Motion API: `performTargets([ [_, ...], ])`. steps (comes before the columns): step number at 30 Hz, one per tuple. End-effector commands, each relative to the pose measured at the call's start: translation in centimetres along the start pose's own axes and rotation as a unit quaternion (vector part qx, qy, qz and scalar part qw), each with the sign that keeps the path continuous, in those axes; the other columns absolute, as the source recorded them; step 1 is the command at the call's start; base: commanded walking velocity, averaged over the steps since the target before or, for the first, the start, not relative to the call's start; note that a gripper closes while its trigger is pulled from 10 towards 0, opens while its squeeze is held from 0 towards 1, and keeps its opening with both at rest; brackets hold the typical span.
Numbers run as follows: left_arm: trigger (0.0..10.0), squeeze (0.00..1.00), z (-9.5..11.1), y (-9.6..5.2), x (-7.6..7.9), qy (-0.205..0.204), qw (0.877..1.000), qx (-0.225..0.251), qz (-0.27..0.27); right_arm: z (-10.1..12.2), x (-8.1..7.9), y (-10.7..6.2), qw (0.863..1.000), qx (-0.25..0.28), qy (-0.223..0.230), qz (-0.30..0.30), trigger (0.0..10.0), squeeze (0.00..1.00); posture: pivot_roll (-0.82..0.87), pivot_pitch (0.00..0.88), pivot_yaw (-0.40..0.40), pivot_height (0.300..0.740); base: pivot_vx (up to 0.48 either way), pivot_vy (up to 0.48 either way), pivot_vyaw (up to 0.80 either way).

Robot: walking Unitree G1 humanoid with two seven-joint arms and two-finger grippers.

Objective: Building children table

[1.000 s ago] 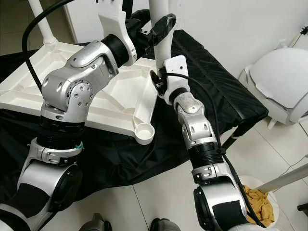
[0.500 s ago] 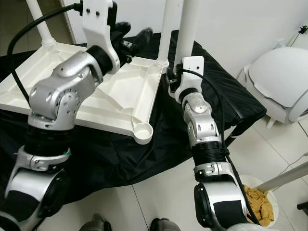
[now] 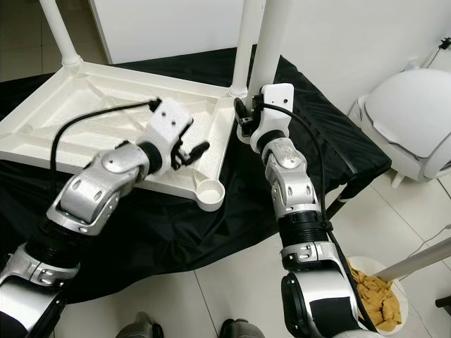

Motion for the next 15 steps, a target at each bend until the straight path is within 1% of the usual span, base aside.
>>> performTargets([
  [1, 10.0, 0.0, -1.5, -0.3, 0.0, 0.02, 0.999, -0.033, -0.001, 0.5, -0.2, -0.2, 1.0, 0.015, 0.001, 0.006, 10.0, 0.0, -0.03, 0.056, -0.034, 0.74, 0.0, 0.0, 0.0],
  [2, 10.0, 0.0, -2.2, -0.4, -0.4, 0.034, 0.998, -0.05, 0.005, 0.5, -0.1, -0.2, 1.0, 0.016, 0.001, 0.006, 10.0, 0.0, -0.03, 0.057, -0.033, 0.74, 0.0, 0.0, 0.0],
  [3, 10.0, 0.0, -2.2, -0.4, -0.4, 0.034, 0.998, -0.05, 0.005, 0.5, -0.1, -0.2, 1.0, 0.016, 0.001, 0.006, 10.0, 0.0, -0.03, 0.057, -0.033, 0.74, 0.0, 0.0, 0.0],
  [4, 10.0, 0.0, -3.0, -0.5, -0.8, 0.049, 0.996, -0.068, 0.014, 0.5, 0.0, -0.2, 1.0, 0.017, 0.0, 0.006, 10.0, 0.0, -0.03, 0.057, -0.035, 0.74, 0.0, 0.0, 0.0],
  [5, 10.0, 0.0, -4.1, -0.7, -1.7, 0.06, 0.993, -0.094, 0.031, 0.6, 0.3, -0.3, 1.0, 0.018, -0.004, 0.002, 10.0, 0.0, -0.03, 0.059, -0.034, 0.74, 0.0, 0.0, 0.0],
  [6, 10.0, 0.0, -4.1, -0.7, -1.7, 0.06, 0.993, -0.094, 0.031, 0.6, 0.3, -0.3, 1.0, 0.018, -0.004, 0.002, 10.0, 0.0, -0.03, 0.059, -0.034, 0.74, 0.0, 0.0, 0.0],
  [7, 10.0, 0.0, -4.5, -0.9, -2.2, 0.064, 0.991, -0.105, 0.043, 0.7, 0.5, -0.3, 1.0, 0.019, -0.007, 0.0, 10.0, 0.0, -0.04, 0.06, -0.032, 0.74, 0.0, 0.0, 0.0],
  [8, 10.0, 0.0, -4.5, -0.9, -2.2, 0.064, 0.991, -0.105, 0.043, 0.7, 0.5, -0.3, 1.0, 0.019, -0.007, 0.0, 10.0, 0.0, -0.04, 0.06, -0.032, 0.74, 0.0, 0.0, 0.0],
  [9, 10.0, 0.0, -4.7, -0.9, -2.5, 0.066, 0.99, -0.112, 0.05, 0.8, 0.7, -0.3, 1.0, 0.02, -0.009, -0.002, 10.0, 0.0, -0.04, 0.061, -0.032, 0.74, 0.0, 0.0, 0.0],
  [11, 10.0, 0.0, -6.4, -1.3, -3.9, 0.09, 0.98, -0.159, 0.085, 0.9, 1.2, -0.4, 1.0, 0.021, -0.012, -0.006, 10.0, 0.0, -0.04, 0.066, -0.032, 0.74, 0.0, 0.0, 0.0],
  [13, 10.0, 0.0, -7.1, -1.6, -4.8, 0.098, 0.973, -0.176, 0.11, 1.0, 1.7, -0.5, 1.0, 0.022, -0.015, -0.011, 10.0, 0.0, -0.04, 0.067, -0.03, 0.74, 0.0, 0.0, 0.0],
  [15, 10.0, 0.0, -7.3, -1.5, -5.1, 0.11, 0.969, -0.182, 0.124, 1.2, 2.1, -0.6, 0.999, 0.022, -0.017, -0.017, 10.0, 0.0, -0.05, 0.072, -0.029, 0.74, 0.0, 0.0, 0.0],
])
Point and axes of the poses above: a point about 5 cm out from each wrist's last joint towards the gripper, its own y axis pointing out of the wrist towards the gripper, its own z axis along the axis of the wrist's last joint, x = y × z, the point moved 4 cm from there along y, pointing out of the wrist towards the gripper, and after that the axes turned 10 degrees about -y, right-handed, at the moved point
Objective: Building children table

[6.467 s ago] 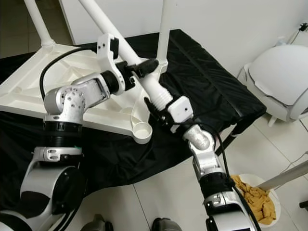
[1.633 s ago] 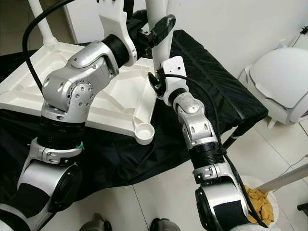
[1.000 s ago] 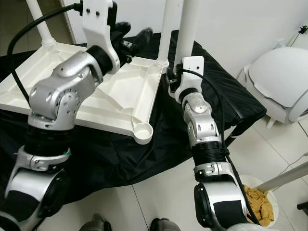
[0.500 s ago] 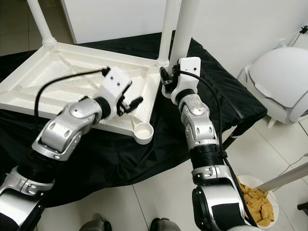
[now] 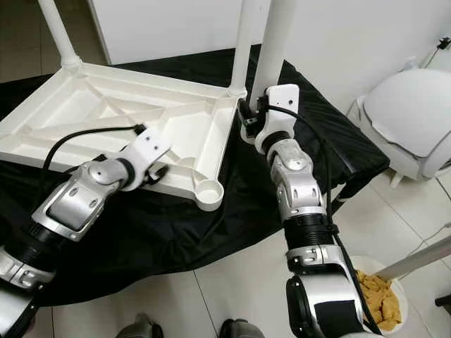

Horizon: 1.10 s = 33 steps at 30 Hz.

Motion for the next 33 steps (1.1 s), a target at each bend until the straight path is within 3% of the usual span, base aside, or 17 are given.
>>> performTargets([
  [1, 10.0, 0.0, -0.8, 0.3, -0.5, 0.028, 0.999, -0.018, 0.042, 0.4, 0.6, -0.2, 1.0, 0.008, 0.0, -0.006, 10.0, 0.0, -0.06, 0.073, -0.028, 0.74, 0.0, 0.0, 0.0],
  [6, 10.0, 0.0, -0.7, 0.7, 0.1, 0.052, 0.998, -0.019, 0.041, 0.6, 1.1, -0.3, 1.0, 0.008, -0.005, -0.014, 10.0, 0.0, -0.06, 0.075, -0.024, 0.74, 0.0, 0.0, 0.0],
  [13, 10.0, 0.0, 1.5, 1.4, 3.6, 0.067, 0.998, 0.012, -0.006, 0.6, 2.0, -0.7, 1.0, 0.007, -0.012, -0.025, 10.0, 0.0, -0.08, 0.081, -0.011, 0.74, 0.0, 0.0, 0.0],
  [15, 10.0, 0.0, 1.8, 1.5, 3.9, 0.069, 0.997, 0.016, -0.009, 0.6, 2.0, -0.7, 1.0, 0.007, -0.012, -0.025, 10.0, 0.0, -0.08, 0.081, -0.01, 0.74, 0.0, 0.0, 0.0],
  [24, 10.0, 0.0, 4.5, 2.2, 6.3, 0.06, 0.996, 0.051, -0.037, 0.5, 2.4, -1.1, 0.999, 0.003, -0.014, -0.037, 10.0, 0.0, -0.1, 0.086, 0.006, 0.74, 0.0, 0.0, 0.0],
  [33, 10.0, 0.0, 6.6, 2.8, 7.6, 0.037, 0.996, 0.074, -0.044, 0.3, 2.6, -1.3, 0.999, -0.001, -0.014, -0.04, 10.0, 0.0, -0.11, 0.091, 0.007, 0.74, 0.0, 0.0, 0.0],
])
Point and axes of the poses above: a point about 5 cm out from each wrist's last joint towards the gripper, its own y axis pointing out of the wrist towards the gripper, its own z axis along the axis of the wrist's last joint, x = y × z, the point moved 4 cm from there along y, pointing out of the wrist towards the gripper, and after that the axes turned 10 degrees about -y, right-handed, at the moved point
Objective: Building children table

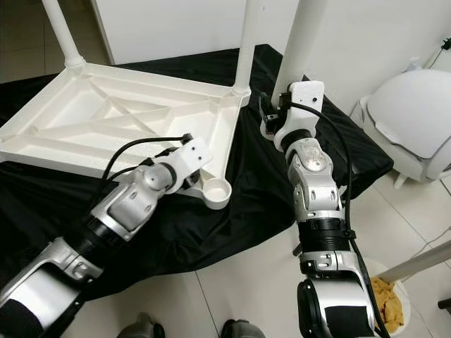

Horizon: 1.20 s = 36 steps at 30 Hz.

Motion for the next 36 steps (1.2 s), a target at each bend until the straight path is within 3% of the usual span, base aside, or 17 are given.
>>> performTargets([
  [1, 10.0, 0.0, 2.4, 0.2, 0.6, -0.002, 0.999, 0.042, 0.003, 0.3, 0.2, -0.3, 1.0, 0.004, 0.002, -0.003, 10.0, 0.0, -0.11, 0.091, 0.007, 0.74, 0.0, 0.0, 0.0],
  [11, 10.0, 0.0, 4.8, 0.9, 0.3, -0.028, 0.997, 0.071, 0.021, -0.3, -1.2, -0.9, 1.0, -0.002, 0.011, 0.028, 10.0, 0.0, -0.1, 0.097, 0.008, 0.74, 0.0, 0.0, 0.0],
  [15, 10.0, 0.0, 5.5, 0.9, -0.5, -0.029, 0.996, 0.082, 0.037, -0.7, -2.2, -1.4, 0.999, -0.006, 0.016, 0.049, 10.0, 0.0, -0.1, 0.097, 0.009, 0.74, 0.0, 0.0, 0.0],
  [16, 10.0, 0.0, 5.9, 0.7, -1.4, -0.035, 0.994, 0.093, 0.047, -1.0, -2.7, -1.6, 0.998, -0.009, 0.02, 0.06, 10.0, 0.0, -0.09, 0.098, 0.009, 0.74, 0.0, 0.0, 0.0],
  [18, 10.0, 0.0, 5.9, 0.7, -1.4, -0.035, 0.994, 0.093, 0.047, -1.0, -2.7, -1.6, 0.998, -0.009, 0.02, 0.06, 10.0, 0.0, -0.09, 0.098, 0.009, 0.74, 0.0, 0.0, 0.0],
  [19, 10.0, 0.0, 6.2, 0.2, -2.4, -0.05, 0.992, 0.103, 0.051, -1.2, -3.2, -1.9, 0.997, -0.011, 0.023, 0.072, 10.0, 0.0, -0.09, 0.098, 0.008, 0.74, 0.0, 0.0, 0.0],
  [20, 10.0, 0.0, 6.2, 0.2, -2.4, -0.05, 0.992, 0.103, 0.051, -1.2, -3.2, -1.9, 0.997, -0.011, 0.023, 0.072, 10.0, 0.0, -0.09, 0.098, 0.008, 0.74, 0.0, 0.0, 0.0],
  [21, 10.0, 0.0, 6.9, -0.7, -3.7, -0.085, 0.987, 0.132, 0.044, -1.4, -3.9, -2.3, 0.996, -0.014, 0.027, 0.084, 10.0, 0.0, -0.08, 0.096, 0.004, 0.74, 0.0, 0.0, 0.0],
  [23, 10.0, 0.0, 6.9, -0.7, -3.7, -0.085, 0.987, 0.132, 0.044, -1.4, -3.9, -2.3, 0.996, -0.014, 0.027, 0.084, 10.0, 0.0, -0.08, 0.096, 0.004, 0.74, 0.0, 0.0, 0.0],
  [24, 10.0, 0.0, 8.4, -2.6, -5.0, -0.167, 0.967, 0.191, 0.003, -1.6, -4.9, -2.8, 0.993, -0.018, 0.037, 0.107, 10.0, 0.0, -0.07, 0.091, -0.004, 0.74, 0.0, 0.0, 0.0],
  [27, 10.0, 0.0, 8.8, -3.4, -5.1, -0.195, 0.957, 0.213, -0.019, -1.7, -5.2, -3.0, 0.993, -0.02, 0.041, 0.113, 10.0, 0.0, -0.07, 0.091, -0.004, 0.74, 0.0, 0.0, 0.0],
  [28, 10.0, 0.0, 9.1, -4.5, -4.7, -0.218, 0.945, 0.239, -0.052, -1.8, -5.5, -3.1, 0.992, -0.023, 0.04, 0.119, 10.0, 0.0, -0.05, 0.084, -0.015, 0.74, 0.0, 0.0, 0.0],
  [31, 10.0, 0.0, 9.0, -4.8, -4.4, -0.221, 0.941, 0.247, -0.064, -1.9, -5.7, -3.2, 0.992, -0.024, 0.037, 0.122, 10.0, 0.0, -0.05, 0.084, -0.015, 0.74, 0.0, 0.0, 0.0],
  [32, 10.0, 0.0, 8.7, -5.0, -3.7, -0.202, 0.944, 0.25, -0.073, -1.9, -5.8, -3.3, 0.991, -0.024, 0.037, 0.124, 10.0, 0.0, -0.05, 0.079, -0.022, 0.74, 0.0, 0.0, 0.0],
  [36, 10.0, 0.0, 7.5, -4.8, -2.3, -0.192, 0.949, 0.236, -0.086, -1.8, -6.4, -3.4, 0.99, -0.019, 0.036, 0.135, 10.0, 0.0, -0.04, 0.074, -0.028, 0.74, 0.0, 0.0, 0.0],
])
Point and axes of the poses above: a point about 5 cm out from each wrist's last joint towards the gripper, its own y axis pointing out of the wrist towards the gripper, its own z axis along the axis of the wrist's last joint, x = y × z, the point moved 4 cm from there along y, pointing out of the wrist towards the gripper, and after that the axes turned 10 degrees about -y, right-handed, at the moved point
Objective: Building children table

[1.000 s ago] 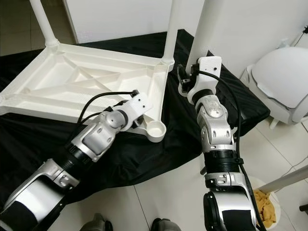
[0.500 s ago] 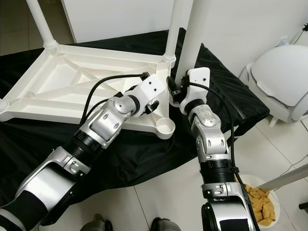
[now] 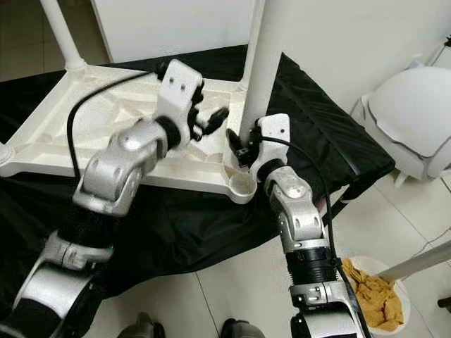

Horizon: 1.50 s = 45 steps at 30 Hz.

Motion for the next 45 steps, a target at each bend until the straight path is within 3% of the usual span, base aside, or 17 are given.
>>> performTargets([
  [1, 10.0, 0.0, -0.1, 0.0, 1.2, 0.01, 0.999, -0.003, -0.036, 0.3, -0.4, -0.1, 1.0, 0.008, -0.004, 0.009, 10.0, 0.0, -0.04, 0.074, -0.028, 0.74, 0.0, 0.0, 0.0],
  [8, 10.0, 0.0, -2.6, -1.5, 0.9, -0.052, 0.999, -0.001, -0.01, 0.3, -0.9, -0.2, 1.0, 0.012, -0.007, 0.018, 10.0, 0.0, -0.05, 0.063, -0.034, 0.74, 0.0, 0.0, 0.0],
  [12, 10.0, 0.0, -3.4, -2.8, 0.3, -0.054, 0.999, -0.005, -0.004, 0.2, -1.0, -0.4, 1.0, 0.011, -0.008, 0.019, 10.0, 0.0, -0.05, 0.064, -0.037, 0.74, 0.0, 0.0, 0.0],
  [14, 10.0, 0.0, -3.6, -4.2, 0.5, -0.045, 0.999, -0.001, -0.021, -0.2, -1.1, -0.6, 1.0, 0.002, -0.014, 0.02, 10.0, 0.0, -0.05, 0.065, -0.038, 0.74, 0.0, 0.0, 0.0],
  [17, 10.0, 0.0, -3.7, -4.8, 0.7, -0.047, 0.998, 0.0, -0.031, -0.3, -1.1, -0.7, 1.0, 0.0, -0.014, 0.02, 10.0, 0.0, -0.05, 0.064, -0.039, 0.74, 0.0, 0.0, 0.0],
  [19, 10.0, 0.0, -4.9, -5.6, 0.9, -0.062, 0.997, -0.017, -0.048, -0.4, -1.2, -0.8, 1.0, -0.001, -0.01, 0.019, 10.0, 0.0, -0.05, 0.063, -0.039, 0.74, 0.0, 0.0, 0.0],
  [22, 10.0, 0.0, -5.7, -6.8, 1.4, -0.039, 0.997, -0.022, -0.062, -0.3, -1.2, -1.0, 1.0, 0.003, -0.006, 0.017, 10.0, 0.0, -0.05, 0.056, -0.036, 0.74, 0.0, 0.0, 0.0],
  [30, 10.0, 0.0, -5.9, -7.7, 2.6, -0.053, 0.993, -0.025, -0.102, -0.2, -1.2, -1.2, 1.0, 0.004, -0.005, 0.017, 10.0, 0.0, -0.06, 0.05, -0.033, 0.74, 0.0, 0.0, 0.0],
  [36, 10.0, 0.0, -5.9, -8.3, 4.2, -0.061, 0.986, -0.037, -0.151, -1.5, -1.9, -1.8, 0.999, -0.013, -0.005, 0.03, 10.0, 0.0, -0.06, 0.046, -0.039, 0.74, 0.0, 0.0, 0.0],
  [45, 10.0, 0.0, -5.4, -8.6, 4.2, -0.066, 0.986, -0.037, -0.151, -3.2, -2.7, -2.4, 0.999, -0.037, 0.0, 0.037, 10.0, 0.0, -0.05, 0.054, -0.036, 0.74, 0.0, 0.0, 0.0],
])
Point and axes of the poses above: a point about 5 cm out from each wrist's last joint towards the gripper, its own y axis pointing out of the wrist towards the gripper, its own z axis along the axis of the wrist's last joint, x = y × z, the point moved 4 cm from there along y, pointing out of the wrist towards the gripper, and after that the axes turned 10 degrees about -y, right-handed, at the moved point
